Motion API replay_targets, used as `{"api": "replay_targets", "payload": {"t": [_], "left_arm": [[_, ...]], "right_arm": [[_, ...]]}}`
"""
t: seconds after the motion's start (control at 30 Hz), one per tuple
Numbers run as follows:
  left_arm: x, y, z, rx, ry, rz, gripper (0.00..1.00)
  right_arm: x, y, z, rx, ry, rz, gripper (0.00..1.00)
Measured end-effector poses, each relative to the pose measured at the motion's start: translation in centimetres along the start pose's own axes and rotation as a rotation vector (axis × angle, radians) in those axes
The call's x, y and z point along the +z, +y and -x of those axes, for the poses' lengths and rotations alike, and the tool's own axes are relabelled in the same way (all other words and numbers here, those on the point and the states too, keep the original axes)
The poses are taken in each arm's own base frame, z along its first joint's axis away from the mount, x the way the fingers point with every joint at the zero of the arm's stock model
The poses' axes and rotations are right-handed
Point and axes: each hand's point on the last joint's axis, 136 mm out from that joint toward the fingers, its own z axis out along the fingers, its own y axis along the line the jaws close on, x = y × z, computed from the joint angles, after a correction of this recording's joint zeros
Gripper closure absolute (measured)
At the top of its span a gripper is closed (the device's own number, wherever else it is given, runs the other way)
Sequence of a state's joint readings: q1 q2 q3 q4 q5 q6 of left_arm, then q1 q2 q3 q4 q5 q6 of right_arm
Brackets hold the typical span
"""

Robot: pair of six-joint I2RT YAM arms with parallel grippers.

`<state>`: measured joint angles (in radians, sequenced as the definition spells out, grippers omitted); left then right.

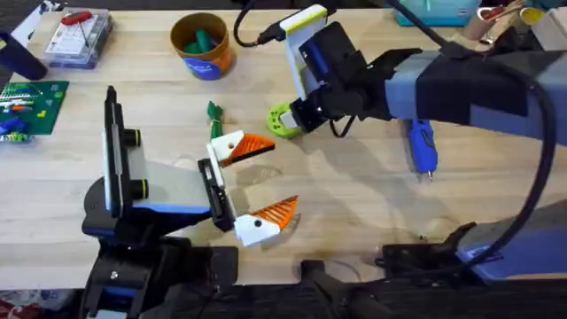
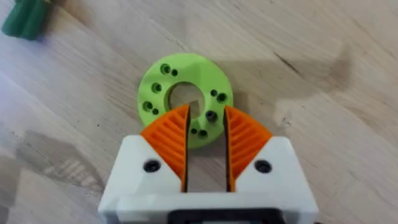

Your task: Pick up the gripper from the table and insert it into the empty holder that is missing its gripper. Then pick up a screw, insert it into the mounting hole, and use the screwdriver to tighten it. Finally, clean up the table by picking up the vegetable and placing it into the bucket.

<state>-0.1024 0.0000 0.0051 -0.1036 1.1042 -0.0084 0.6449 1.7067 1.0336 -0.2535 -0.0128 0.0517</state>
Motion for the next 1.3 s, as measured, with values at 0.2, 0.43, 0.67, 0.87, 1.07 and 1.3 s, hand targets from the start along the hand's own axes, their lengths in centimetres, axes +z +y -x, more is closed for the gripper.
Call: {"api": "replay_targets", "payload": {"t": [0.2,0.43,0.67,0.87,1.07,1.3], "left_arm": [[0.00,0.00,0.00,0.000,0.000,0.000,0.014],[0.00,0.00,0.00,0.000,0.000,0.000,0.014],[0.00,0.00,0.00,0.000,0.000,0.000,0.014],[0.00,0.00,0.00,0.000,0.000,0.000,0.015],[0.00,0.00,0.00,0.000,0.000,0.000,0.014],[0.00,0.00,0.00,0.000,0.000,0.000,0.014]], "right_arm": [[-0.01,0.00,0.02,0.000,-0.001,0.000,0.718],[0.00,0.00,0.02,0.000,0.000,0.000,0.809],[-0.01,0.00,0.04,0.000,-0.001,0.000,0.850],[-0.02,0.00,0.09,-0.001,-0.003,0.000,0.990],[-0.03,0.00,0.07,-0.001,-0.001,0.000,0.993],[-0.06,0.00,0.04,0.000,0.002,0.000,0.993]]}}
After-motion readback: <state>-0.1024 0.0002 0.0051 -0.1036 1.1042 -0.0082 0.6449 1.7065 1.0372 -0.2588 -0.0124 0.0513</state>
